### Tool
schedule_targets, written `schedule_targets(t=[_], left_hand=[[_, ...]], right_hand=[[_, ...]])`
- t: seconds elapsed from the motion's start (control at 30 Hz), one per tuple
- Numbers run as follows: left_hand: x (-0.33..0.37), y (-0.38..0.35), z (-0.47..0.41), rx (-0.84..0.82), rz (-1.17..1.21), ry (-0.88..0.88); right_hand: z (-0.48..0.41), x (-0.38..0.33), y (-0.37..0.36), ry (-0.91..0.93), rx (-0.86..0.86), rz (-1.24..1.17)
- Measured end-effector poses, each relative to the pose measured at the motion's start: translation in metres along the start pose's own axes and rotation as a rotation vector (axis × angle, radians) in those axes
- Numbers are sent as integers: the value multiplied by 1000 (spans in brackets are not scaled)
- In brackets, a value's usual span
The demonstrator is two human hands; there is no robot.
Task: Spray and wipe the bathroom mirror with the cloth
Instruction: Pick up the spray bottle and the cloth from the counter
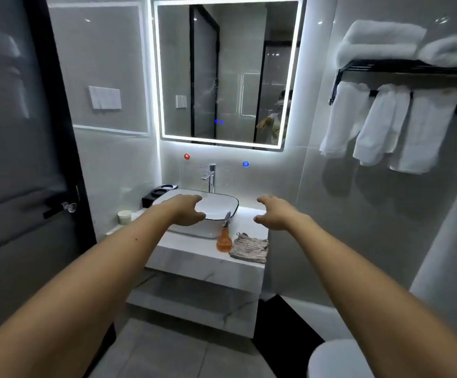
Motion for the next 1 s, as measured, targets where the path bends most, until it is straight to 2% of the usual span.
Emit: schedule_targets(t=[0.23, 0.63, 0.87, 1.0], left_hand=[[-10, -11, -136, -99, -8, 24], [-18, -21, -380, -134, 66, -120], [-14, -73, -440, -162, 204, -163], [-29, -129, -448, -253, 280, -130]], right_hand=[[-130, 40, -13, -10, -51, 2], [-332, 109, -37, -126, -28, -64], [-390, 135, -86, -94, 25, -177], [-392, 160, -147, -90, -112, -261]])
Point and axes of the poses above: each hand's wrist, its own z-axis away from the middle knuckle, its own y-axis out of the back of the hand, x = y × z, the point moved 1 cm from there along -z, towards the middle knuckle, and after that the axes turned 4 degrees about y, right-handed, at the moved point
